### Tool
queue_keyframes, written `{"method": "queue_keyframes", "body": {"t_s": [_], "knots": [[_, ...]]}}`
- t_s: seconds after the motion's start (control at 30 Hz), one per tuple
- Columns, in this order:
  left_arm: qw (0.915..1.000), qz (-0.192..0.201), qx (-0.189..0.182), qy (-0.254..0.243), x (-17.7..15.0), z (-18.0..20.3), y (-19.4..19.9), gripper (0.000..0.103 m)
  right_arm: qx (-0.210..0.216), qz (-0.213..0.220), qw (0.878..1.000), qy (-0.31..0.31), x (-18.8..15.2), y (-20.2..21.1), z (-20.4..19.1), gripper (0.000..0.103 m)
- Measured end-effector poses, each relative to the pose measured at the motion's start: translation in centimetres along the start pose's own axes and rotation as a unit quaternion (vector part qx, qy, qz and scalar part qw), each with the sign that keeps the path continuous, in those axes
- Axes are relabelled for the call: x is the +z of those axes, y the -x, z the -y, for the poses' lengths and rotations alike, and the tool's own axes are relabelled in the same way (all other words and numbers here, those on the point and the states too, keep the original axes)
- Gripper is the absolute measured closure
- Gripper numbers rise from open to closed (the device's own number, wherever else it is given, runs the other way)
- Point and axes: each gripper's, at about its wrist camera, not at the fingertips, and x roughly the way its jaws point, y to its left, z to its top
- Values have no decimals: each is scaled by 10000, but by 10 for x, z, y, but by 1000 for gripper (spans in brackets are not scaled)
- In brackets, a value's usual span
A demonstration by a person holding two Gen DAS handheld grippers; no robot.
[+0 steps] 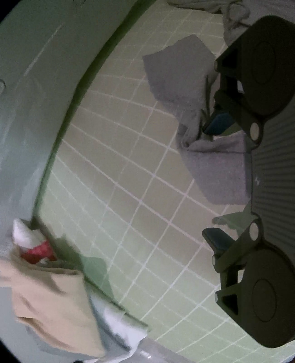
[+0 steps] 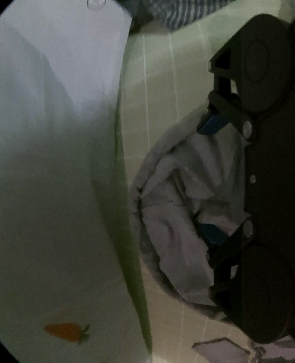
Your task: Fold clothes
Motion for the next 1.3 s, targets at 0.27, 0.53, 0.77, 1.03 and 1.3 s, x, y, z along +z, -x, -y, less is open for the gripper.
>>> {"method": "queue_keyframes", "body": {"t_s": [0.27,0.53,0.77,1.03,1.3], "knots": [[9998,-169,-1,59,2,3,-17,18,-188,-184,9970,726,0,-23,-32,31],[9982,222,219,510,18,-12,-13,92,-14,271,9890,1453,35,-19,-58,93],[9804,1491,762,1034,42,-60,30,93,-54,1683,9779,1240,79,30,-66,93],[9794,1144,825,1444,18,-78,21,34,-493,880,9865,1291,34,18,-69,40],[9907,677,424,1104,-34,-42,31,14,-557,745,9922,830,-47,49,-87,17]]}}
